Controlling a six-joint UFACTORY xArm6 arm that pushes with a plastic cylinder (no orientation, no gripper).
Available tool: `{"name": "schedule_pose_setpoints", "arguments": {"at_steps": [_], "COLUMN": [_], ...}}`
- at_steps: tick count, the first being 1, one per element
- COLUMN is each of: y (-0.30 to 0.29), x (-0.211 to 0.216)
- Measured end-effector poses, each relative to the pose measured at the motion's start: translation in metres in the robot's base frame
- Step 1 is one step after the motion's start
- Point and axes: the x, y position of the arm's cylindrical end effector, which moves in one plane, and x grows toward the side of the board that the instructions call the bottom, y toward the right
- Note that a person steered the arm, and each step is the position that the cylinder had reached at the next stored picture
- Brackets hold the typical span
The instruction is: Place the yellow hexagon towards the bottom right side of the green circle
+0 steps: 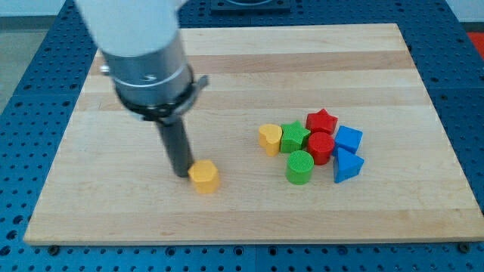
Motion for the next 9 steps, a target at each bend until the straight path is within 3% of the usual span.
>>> {"name": "schedule_pose_setpoints", "arguments": {"at_steps": [2,3,6,7,9], "y": [0.078,0.085,-0.022,-0.031,-0.014], "x": [0.000,0.001,-0.005,0.049,0.045]}}
